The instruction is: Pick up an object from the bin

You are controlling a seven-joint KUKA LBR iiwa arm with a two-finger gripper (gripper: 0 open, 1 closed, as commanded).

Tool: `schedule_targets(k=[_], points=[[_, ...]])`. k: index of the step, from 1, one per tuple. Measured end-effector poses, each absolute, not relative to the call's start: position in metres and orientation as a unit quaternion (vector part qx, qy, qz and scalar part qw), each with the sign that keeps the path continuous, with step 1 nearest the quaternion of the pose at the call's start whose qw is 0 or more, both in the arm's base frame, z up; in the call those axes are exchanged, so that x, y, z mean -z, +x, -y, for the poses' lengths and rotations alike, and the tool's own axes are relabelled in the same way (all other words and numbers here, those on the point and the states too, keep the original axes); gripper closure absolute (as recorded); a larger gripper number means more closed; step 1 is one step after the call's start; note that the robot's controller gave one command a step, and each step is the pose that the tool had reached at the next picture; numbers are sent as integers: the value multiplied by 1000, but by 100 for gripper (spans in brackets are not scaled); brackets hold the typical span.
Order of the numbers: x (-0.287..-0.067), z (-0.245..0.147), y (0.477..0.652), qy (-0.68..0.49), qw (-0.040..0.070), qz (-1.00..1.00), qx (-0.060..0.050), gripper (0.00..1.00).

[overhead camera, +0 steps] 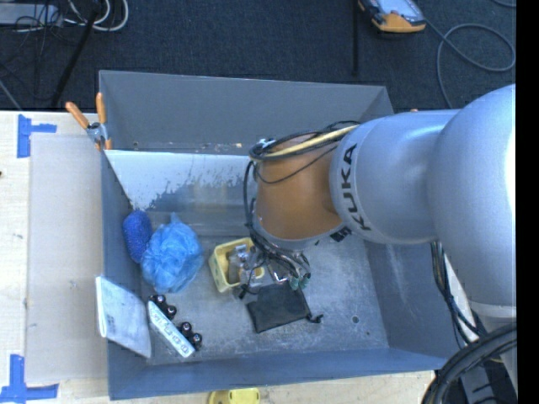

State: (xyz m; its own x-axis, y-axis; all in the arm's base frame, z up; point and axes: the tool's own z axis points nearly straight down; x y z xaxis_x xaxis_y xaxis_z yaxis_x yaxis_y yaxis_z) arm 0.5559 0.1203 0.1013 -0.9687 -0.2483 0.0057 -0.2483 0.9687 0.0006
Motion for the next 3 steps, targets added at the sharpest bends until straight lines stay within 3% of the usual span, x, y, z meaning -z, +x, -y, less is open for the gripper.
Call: schedule_targets(k=[1, 2, 3], points=[[-152, -111, 554, 132, 4, 991, 0, 100], [-143, -95, 566, 152, -7, 988, 0, 100], [-148, -105, 558, 164, 8, 986, 0, 100]])
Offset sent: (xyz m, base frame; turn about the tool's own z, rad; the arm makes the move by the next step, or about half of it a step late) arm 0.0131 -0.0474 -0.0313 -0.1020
